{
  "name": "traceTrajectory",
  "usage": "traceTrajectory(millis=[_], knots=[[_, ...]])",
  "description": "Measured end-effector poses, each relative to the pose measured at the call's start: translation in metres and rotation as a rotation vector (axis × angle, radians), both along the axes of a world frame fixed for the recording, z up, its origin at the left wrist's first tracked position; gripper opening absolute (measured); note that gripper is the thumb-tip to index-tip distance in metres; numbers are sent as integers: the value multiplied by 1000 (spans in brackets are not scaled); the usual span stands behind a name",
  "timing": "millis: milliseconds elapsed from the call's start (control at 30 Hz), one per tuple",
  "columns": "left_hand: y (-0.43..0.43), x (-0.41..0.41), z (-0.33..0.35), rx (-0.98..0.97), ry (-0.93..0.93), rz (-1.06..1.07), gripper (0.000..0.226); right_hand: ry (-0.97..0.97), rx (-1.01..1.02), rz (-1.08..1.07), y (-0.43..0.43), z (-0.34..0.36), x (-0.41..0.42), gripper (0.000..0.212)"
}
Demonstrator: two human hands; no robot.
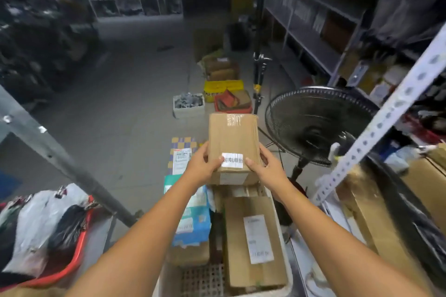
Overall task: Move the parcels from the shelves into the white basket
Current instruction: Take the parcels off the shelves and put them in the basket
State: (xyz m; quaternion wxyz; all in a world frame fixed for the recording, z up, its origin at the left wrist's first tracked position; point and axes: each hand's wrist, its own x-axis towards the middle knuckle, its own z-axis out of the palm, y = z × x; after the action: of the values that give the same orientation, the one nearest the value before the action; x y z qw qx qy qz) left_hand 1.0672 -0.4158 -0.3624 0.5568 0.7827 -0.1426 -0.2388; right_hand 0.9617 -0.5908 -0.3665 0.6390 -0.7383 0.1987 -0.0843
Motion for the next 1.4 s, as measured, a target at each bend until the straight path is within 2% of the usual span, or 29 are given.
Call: traceTrajectory(millis=[67,200,433,567,833,1067,1200,1400], knots=[[-10,26,-10,-11,5,22,44,3,-15,22,-11,-9,29,57],[-23,74,-36,7,49,68,54,33,-22,30,-27,-27,82,65],[-34,125,-84,110,86,84,62,133,34,40,-41,-80,137,62],[-36,129,-105,145,131,82,69,211,86,30,-41,-107,142,71],[-41,127,-99,181,162,65,76,275,71,26,-53,-102,145,69],[-48,126,-95,300,113,82,68,359,78,-51,-63,-94,143,64],[-38,122,-84,375,50,26,58,432,-71,14,-67,-83,134,61],[-19,115,-39,530,-67,-164,55,534,-472,67,-59,-37,102,56]])
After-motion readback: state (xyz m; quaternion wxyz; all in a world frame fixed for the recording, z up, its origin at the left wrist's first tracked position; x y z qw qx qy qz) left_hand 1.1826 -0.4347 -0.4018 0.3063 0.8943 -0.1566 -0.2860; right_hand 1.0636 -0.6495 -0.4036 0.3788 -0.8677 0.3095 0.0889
